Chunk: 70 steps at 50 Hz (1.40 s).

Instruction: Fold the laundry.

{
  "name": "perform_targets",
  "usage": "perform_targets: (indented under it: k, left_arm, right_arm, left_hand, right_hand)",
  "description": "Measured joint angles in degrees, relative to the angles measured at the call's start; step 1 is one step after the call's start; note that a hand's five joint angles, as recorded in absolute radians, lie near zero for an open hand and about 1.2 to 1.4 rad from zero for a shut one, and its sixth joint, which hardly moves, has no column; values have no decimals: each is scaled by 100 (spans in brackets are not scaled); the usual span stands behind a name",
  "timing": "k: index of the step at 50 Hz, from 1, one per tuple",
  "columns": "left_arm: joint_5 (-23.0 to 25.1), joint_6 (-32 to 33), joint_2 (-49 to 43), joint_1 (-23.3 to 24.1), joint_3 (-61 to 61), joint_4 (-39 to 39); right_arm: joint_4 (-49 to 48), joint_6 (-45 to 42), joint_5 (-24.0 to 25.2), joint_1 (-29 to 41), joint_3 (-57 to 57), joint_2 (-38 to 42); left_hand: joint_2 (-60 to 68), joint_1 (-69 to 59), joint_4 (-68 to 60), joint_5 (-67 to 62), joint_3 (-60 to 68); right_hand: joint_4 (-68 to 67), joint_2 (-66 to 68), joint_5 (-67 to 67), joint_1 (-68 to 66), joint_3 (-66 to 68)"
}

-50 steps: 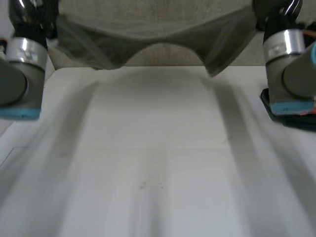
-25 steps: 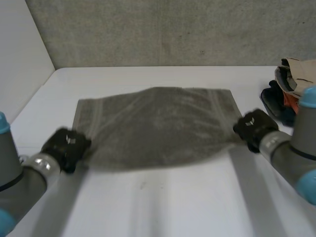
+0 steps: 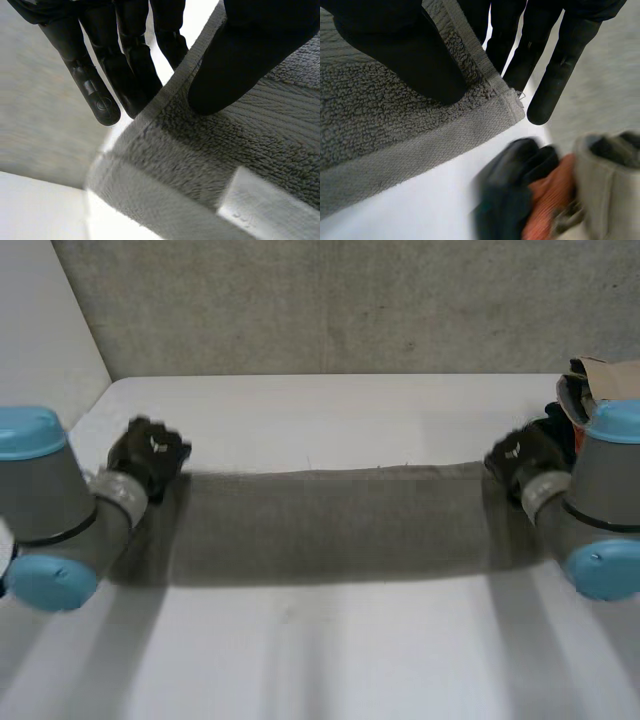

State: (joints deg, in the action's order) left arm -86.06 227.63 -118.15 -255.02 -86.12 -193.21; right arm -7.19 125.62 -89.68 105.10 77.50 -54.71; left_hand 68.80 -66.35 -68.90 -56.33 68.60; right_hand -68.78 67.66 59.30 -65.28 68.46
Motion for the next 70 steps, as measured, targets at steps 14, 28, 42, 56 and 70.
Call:
perform_targets:
  k: [14, 28, 42, 56, 70]
  left_arm:
    - [-311, -71, -1501, 272, 1606, -874]
    - [-514, -935, -544, 568, 528, -850]
    - [-483, -1516, 352, 561, -831, -942]
    - [-489, -1502, 399, 580, -863, -947]
    - [-491, -1526, 788, 580, -1108, -942]
  right_arm:
    - [-1878, 87, 307, 214, -1678, 1666]
    - [-230, 1998, 511, -29, -435, 175]
    - [620, 2153, 1357, -854, 676, -253]
    - [75, 1924, 1268, -1077, 634, 126]
    - [220, 521, 986, -2554, 1286, -719]
  left_hand:
    - [-4178, 4394, 4076, 3833, -3976]
    - [-5702, 5532, 5725, 5351, -5651]
    - [-5702, 5532, 5726, 5351, -5651]
    - [-5702, 5532, 5726, 5351, -5651]
    - [-5702, 5532, 5725, 5351, -5651]
  right_hand:
    - [5512, -5454, -5600, 5206, -5502]
    - [5628, -5524, -5657, 5215, -5603]
    - [5149, -5080, -5162, 4876, -5125]
    - [33, -4, -342, 98, -46]
    - [23, -3, -343, 98, -45]
